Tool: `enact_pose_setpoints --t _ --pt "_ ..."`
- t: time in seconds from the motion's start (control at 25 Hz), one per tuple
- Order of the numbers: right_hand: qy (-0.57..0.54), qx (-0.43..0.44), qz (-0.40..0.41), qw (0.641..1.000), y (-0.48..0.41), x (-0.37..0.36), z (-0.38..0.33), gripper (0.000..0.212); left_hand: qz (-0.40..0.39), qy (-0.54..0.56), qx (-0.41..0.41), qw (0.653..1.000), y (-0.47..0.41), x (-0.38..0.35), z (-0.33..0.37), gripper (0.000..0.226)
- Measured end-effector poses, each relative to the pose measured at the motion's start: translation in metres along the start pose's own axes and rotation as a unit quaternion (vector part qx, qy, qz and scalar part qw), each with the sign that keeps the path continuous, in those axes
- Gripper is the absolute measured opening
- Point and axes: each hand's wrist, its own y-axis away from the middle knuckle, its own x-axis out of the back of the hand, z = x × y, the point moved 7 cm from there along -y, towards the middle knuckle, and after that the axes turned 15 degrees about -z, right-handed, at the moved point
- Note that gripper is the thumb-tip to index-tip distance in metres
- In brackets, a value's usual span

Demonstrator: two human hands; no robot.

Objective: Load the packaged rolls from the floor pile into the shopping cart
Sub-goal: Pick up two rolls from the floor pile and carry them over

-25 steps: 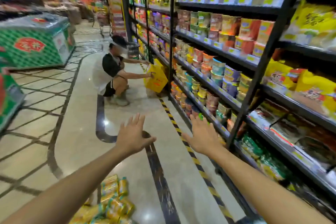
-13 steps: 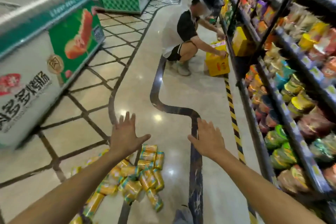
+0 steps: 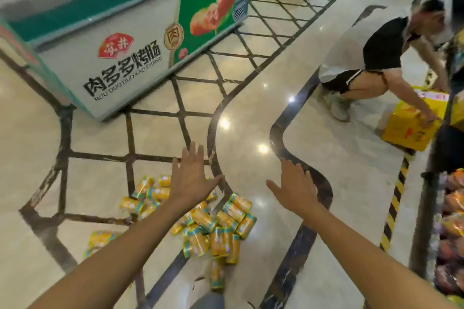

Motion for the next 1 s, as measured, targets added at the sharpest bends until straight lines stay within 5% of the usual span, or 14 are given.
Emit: enact_pose_setpoints --t 0.44,0.72,1.0 --pt "0.154 0.123 -0.107 0.975 -0.193 -0.016 -0.046 0.074 -0.042 0.094 0.202 0.974 -0.091 -0.084 -0.064 0.096" --pt "0.225 0.214 -0.182 0.933 -0.344 -0.088 -0.020 0.074 -0.069 0.271 0.321 0.905 -0.179 -0.228 -0.022 0.098" --pt "0.201 0.222 -0.264 0.917 -0.443 -0.241 0.015 0.073 -0.054 0.372 0.417 0.827 -0.245 -0.407 -0.046 0.097"
